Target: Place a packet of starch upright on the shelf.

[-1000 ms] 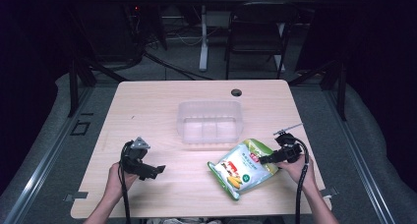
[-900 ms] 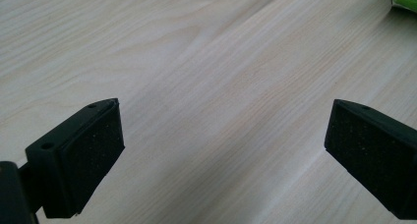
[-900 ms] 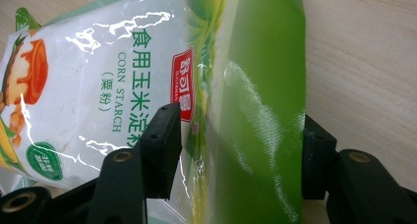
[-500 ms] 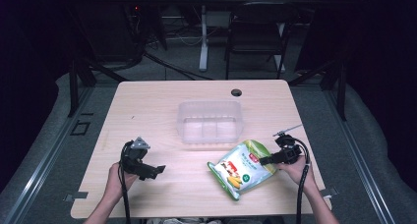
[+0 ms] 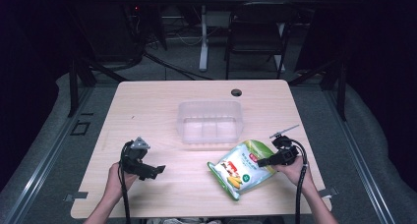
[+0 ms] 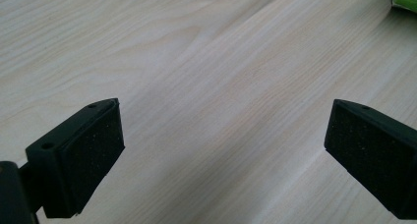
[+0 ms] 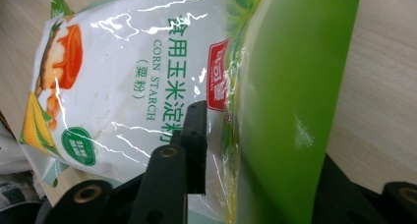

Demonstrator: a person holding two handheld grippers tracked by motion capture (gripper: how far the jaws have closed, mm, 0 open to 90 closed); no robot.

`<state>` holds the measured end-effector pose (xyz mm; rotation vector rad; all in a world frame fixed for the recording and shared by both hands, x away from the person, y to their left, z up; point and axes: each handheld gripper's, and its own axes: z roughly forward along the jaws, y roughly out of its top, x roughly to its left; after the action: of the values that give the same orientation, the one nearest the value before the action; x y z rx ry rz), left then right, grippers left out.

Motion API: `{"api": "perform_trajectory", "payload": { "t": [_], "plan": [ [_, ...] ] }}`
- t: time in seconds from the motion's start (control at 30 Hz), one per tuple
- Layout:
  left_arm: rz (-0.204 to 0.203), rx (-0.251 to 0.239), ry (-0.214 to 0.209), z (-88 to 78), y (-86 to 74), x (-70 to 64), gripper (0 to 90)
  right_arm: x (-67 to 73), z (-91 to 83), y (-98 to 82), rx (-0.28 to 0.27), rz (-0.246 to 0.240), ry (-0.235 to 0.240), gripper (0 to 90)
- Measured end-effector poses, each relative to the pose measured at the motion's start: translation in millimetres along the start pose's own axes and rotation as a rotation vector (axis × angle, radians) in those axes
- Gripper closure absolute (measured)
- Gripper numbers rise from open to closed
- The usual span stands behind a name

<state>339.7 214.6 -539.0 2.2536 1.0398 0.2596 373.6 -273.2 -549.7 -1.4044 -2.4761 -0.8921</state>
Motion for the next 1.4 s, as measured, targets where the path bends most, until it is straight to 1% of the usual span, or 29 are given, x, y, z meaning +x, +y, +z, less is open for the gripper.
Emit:
{"api": "perform_trajectory", "payload": {
  "t": [0.03,0.2,0.23,0.27,0.33,0.37,0.4,0.5,0.53,0.57,0.63,0.73,0.77,0.8,0.83,0.93,0.97,1.03,1.07,1.13,1.23,1.27,1.33,1.4],
  "plan": [
    [0.001,0.0,0.0,0.0,0.0,0.0,1.3,1.6,0.7,-0.5,-0.01,0.015,0.009,74.7],
    [0.001,0.0,0.002,0.1,0.1,-0.2,1.3,3.8,0.3,0.4,0.001,-0.005,0.008,81.1],
    [0.001,0.0,0.002,0.1,0.1,-0.2,1.4,4.7,0.8,-0.2,-0.009,0.008,0.009,82.1],
    [0.001,0.001,0.002,0.1,0.1,-0.2,1.4,3.6,0.0,0.4,0.001,-0.01,0.012,83.3],
    [0.001,0.001,0.002,0.1,0.0,-0.2,1.4,4.2,-0.5,-0.1,-0.012,-0.007,0.003,85.3],
    [0.0,0.001,0.002,-0.1,0.0,-0.1,1.4,4.1,-0.9,0.0,-0.011,-0.011,0.008,86.2],
    [0.001,0.001,0.002,-0.1,0.0,-0.1,1.4,5.1,-0.8,-0.5,-0.027,0.0,0.011,87.3],
    [0.001,0.001,0.002,0.0,0.0,-0.2,1.4,5.8,-2.0,-0.3,-0.023,-0.008,0.013,88.1],
    [0.002,0.002,0.002,-0.1,0.0,-0.1,1.4,6.4,-1.4,-0.5,-0.026,-0.005,0.004,88.2],
    [0.001,0.001,0.002,-0.1,0.0,-0.1,1.4,5.7,-1.2,-0.3,-0.021,-0.009,0.009,88.3],
    [0.0,0.002,0.002,-0.1,0.0,-0.1,1.4,5.1,0.2,-0.7,-0.023,0.002,0.007,88.2],
    [0.002,0.003,0.001,-0.1,0.0,-0.1,1.4,3.0,-0.2,-0.9,-0.018,0.002,0.006,87.0],
    [0.002,0.003,0.001,-0.2,0.1,-0.1,1.4,2.9,-0.1,-1.2,-0.025,0.009,0.01,87.2],
    [0.002,0.003,0.001,-0.1,0.1,-0.1,1.4,3.4,-1.3,-0.7,-0.019,0.004,0.0,87.7],
    [0.003,0.003,0.001,-0.1,0.1,-0.1,1.4,5.2,-1.0,-0.7,-0.03,0.009,-0.002,88.3],
    [0.003,0.003,0.001,-0.3,0.1,-0.2,1.4,8.6,-2.4,0.3,-0.029,-0.014,-0.015,89.5],
    [0.003,0.003,0.0,-0.3,0.1,-0.2,1.4,9.3,-2.1,-0.3,-0.044,-0.007,-0.013,89.7],
    [0.003,0.002,0.0,-0.4,0.1,-0.2,1.4,9.4,-2.8,-0.7,-0.052,-0.003,-0.014,89.9],
    [0.004,0.002,0.0,-0.5,0.1,-0.3,1.4,8.7,-3.8,-0.7,-0.048,-0.006,-0.006,90.0],
    [0.004,0.0,0.0,-0.5,0.0,-0.2,1.4,8.6,-5.4,-0.8,-0.057,-0.006,0.004,90.0],
    [0.004,0.001,0.0,-0.6,0.0,-0.1,1.4,8.4,-9.7,-0.7,-0.077,-0.006,0.035,90.0],
    [0.004,0.001,0.0,-0.6,0.0,-0.2,1.4,9.0,-11.0,-0.9,-0.085,0.003,0.044,90.0],
    [0.004,0.001,0.0,-0.6,0.0,-0.3,1.5,9.7,-13.1,-1.2,-0.099,0.007,0.055,90.0],
    [0.004,0.0,0.001,-0.7,0.0,-0.2,1.5,10.9,-15.5,-0.9,-0.098,0.008,0.061,90.0]
  ]
}}
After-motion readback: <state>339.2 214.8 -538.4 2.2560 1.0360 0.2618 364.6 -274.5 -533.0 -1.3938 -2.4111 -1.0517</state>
